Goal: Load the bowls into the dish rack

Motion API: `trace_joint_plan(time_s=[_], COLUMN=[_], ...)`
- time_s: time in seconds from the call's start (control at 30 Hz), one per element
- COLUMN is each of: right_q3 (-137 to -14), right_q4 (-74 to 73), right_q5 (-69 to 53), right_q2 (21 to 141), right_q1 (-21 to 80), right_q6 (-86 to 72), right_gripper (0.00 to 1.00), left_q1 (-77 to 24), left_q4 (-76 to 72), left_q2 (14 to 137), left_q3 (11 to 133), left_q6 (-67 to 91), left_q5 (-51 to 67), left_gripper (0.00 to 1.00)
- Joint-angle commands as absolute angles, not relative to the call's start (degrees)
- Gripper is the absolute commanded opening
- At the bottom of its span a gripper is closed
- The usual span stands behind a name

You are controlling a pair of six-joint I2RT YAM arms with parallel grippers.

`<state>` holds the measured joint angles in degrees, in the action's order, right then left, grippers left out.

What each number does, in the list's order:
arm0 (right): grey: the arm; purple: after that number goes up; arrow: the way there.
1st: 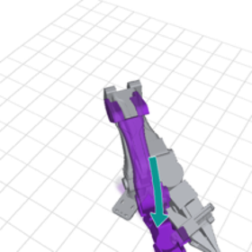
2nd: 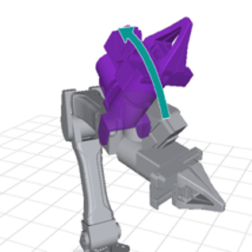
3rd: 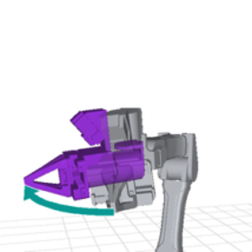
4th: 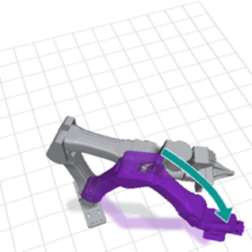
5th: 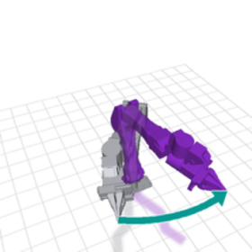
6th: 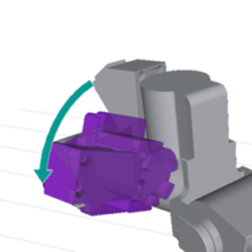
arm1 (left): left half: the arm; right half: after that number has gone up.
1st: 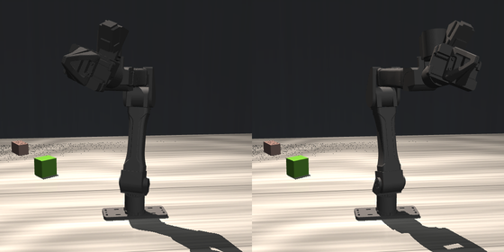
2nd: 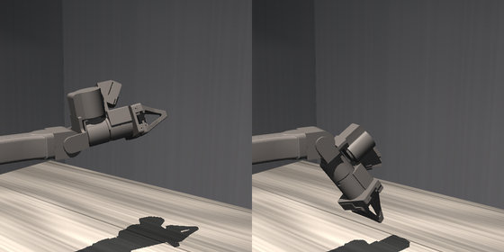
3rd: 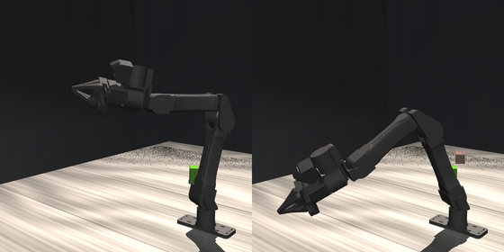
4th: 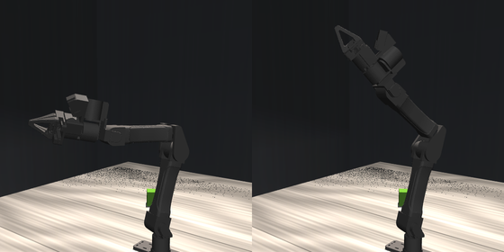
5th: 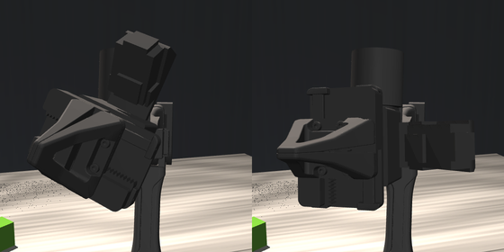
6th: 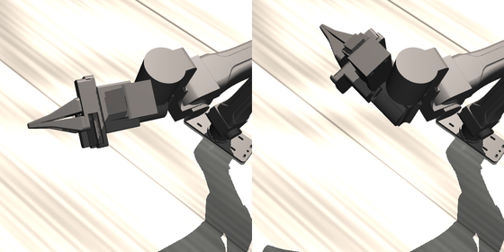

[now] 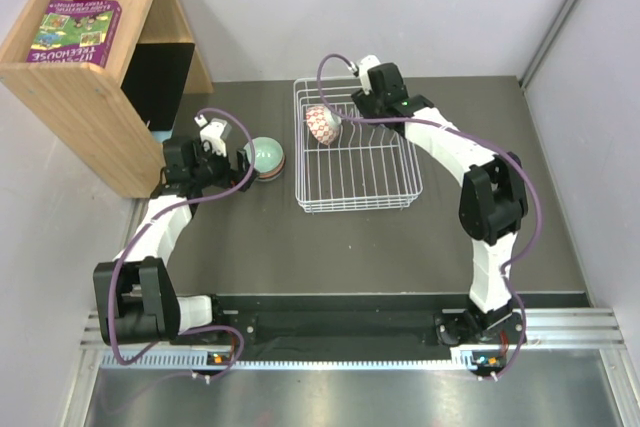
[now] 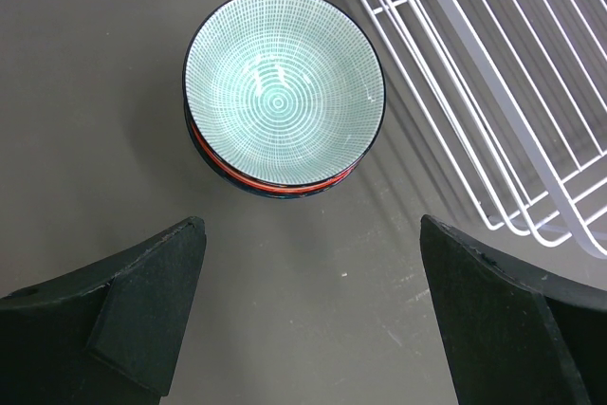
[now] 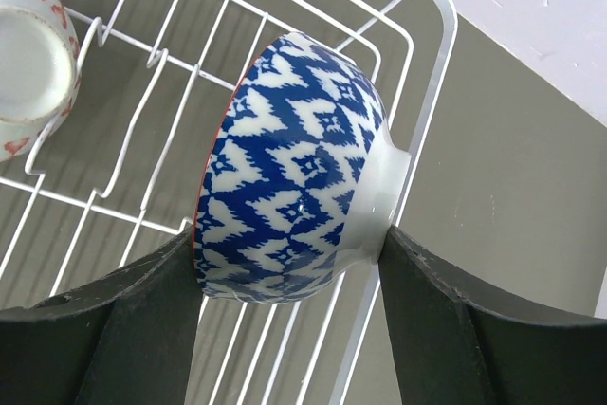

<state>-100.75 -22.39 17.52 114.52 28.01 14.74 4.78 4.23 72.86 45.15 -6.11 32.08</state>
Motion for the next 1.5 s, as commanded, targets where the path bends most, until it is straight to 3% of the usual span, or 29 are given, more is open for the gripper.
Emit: trace_joint_plan(time_s=[0.0,0.6,0.63,0.77,0.87,1.1,1.17,1.47], right_q3=[-101.25,-104.15,-104.32,-104.94,-105.29,-107.05,-107.66,-110.48], right_q4=[-19.60,-20.65,-20.74,-21.36,-21.62,-22.76,-23.20,-24.87], right_q5=[18.28,20.91,20.92,21.27,21.80,21.88,21.80,21.45], right_q2=[115.04,120.06,120.32,121.29,121.64,121.55,121.12,117.78], right_q1=[29.09,31.29,31.46,31.82,32.08,32.25,32.17,32.25], right_q6=[15.73,18.37,18.63,19.16,19.25,19.51,19.60,20.21], right_gripper=[0.00,0.02,0.05,0.46,0.67,0.94,1.00,1.00], left_q1=[5.19,5.54,5.54,5.63,5.71,5.80,5.80,5.89], left_q4=[1.41,1.41,1.49,1.32,1.32,1.41,1.32,1.67], left_q2=[71.10,71.46,71.46,71.46,71.63,71.72,71.81,72.94], left_q3=[44.82,44.74,44.74,44.74,44.74,44.65,44.65,45.61], left_q6=[-5.80,-5.63,-5.63,-5.63,-5.63,-5.62,-5.62,-6.15], left_q5=[33.22,33.75,33.75,33.84,33.93,34.10,34.10,34.19], left_gripper=[0.99,0.99,0.99,0.99,0.99,0.99,0.99,0.99])
